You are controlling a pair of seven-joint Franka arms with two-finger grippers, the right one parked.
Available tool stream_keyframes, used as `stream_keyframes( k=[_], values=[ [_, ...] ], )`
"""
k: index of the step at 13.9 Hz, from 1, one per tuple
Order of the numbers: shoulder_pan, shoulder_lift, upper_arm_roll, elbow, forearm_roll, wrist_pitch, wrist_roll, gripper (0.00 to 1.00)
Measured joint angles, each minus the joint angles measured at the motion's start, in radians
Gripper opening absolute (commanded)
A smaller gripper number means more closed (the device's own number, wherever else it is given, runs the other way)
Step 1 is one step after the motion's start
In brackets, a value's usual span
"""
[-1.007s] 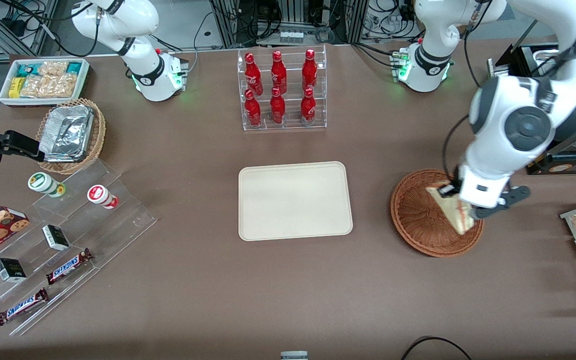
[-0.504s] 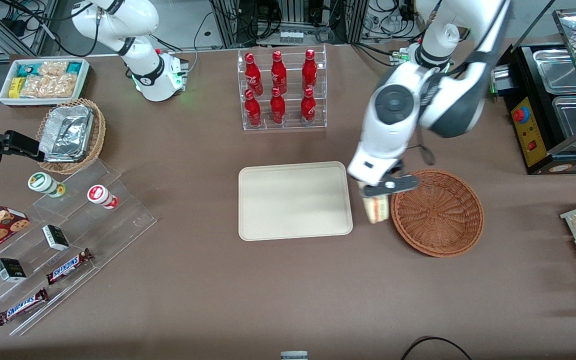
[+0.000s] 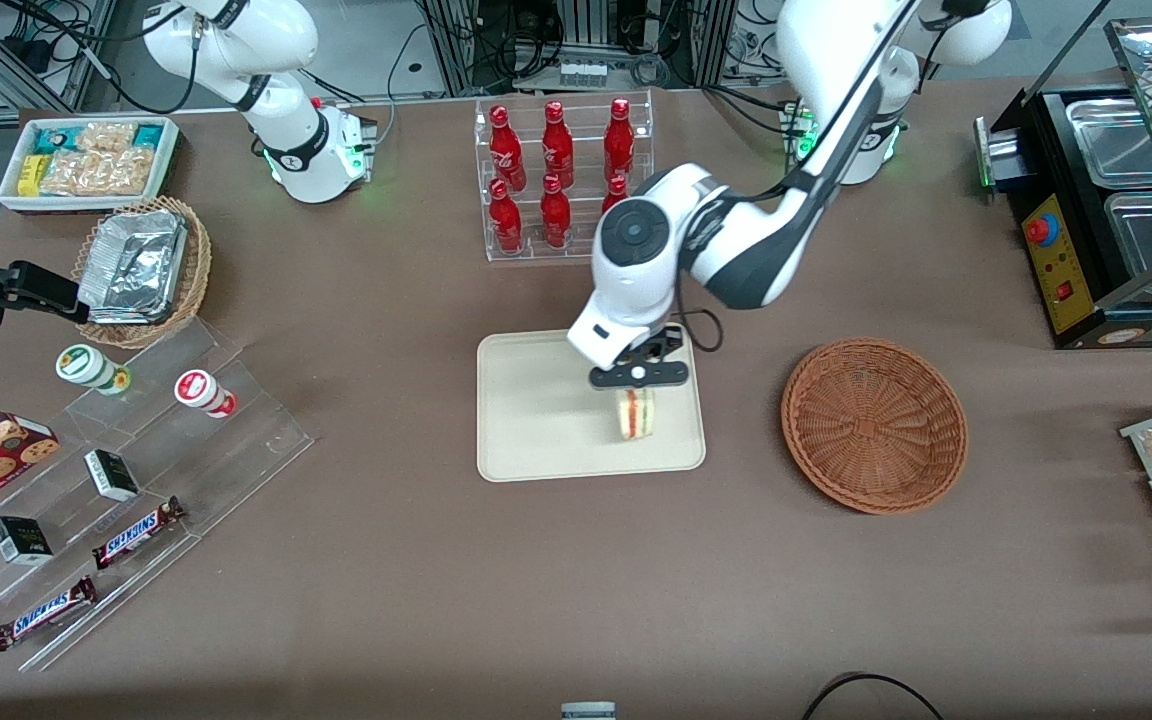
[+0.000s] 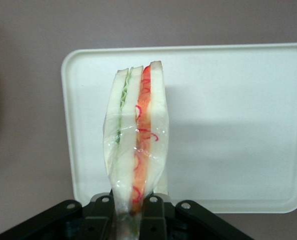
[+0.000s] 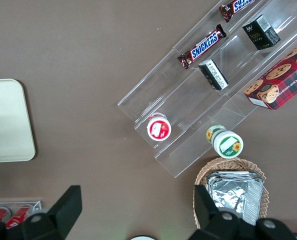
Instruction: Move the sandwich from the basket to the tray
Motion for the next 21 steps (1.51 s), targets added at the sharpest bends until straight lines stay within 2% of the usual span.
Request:
stream_keyframes(
  k=[4,7,8,9,10,11,12,18,21],
  values=[
    [-0.043,0.138,0.002,0.089,0.001,0.067,-0.035,0.16],
    [-0.054,0.184,0.002,0.11,0.013,0.087,-0.056,0.16],
    [-0.056,0.191,0.002,0.11,0.017,0.09,-0.063,0.19],
    [-0.06,0.197,0.002,0.11,0.021,0.094,-0.067,0.31],
    [-0.066,0.203,0.002,0.11,0.03,0.094,-0.07,0.55],
    [-0.071,0.206,0.002,0.11,0.041,0.095,-0.074,0.93],
    [-0.075,0.209,0.002,0.11,0.048,0.095,-0.075,1.0],
    [-0.073,0.187,0.011,0.149,0.06,0.085,-0.082,1.0],
    [-0.033,0.07,0.023,0.173,0.059,-0.041,-0.089,1.0]
  ],
)
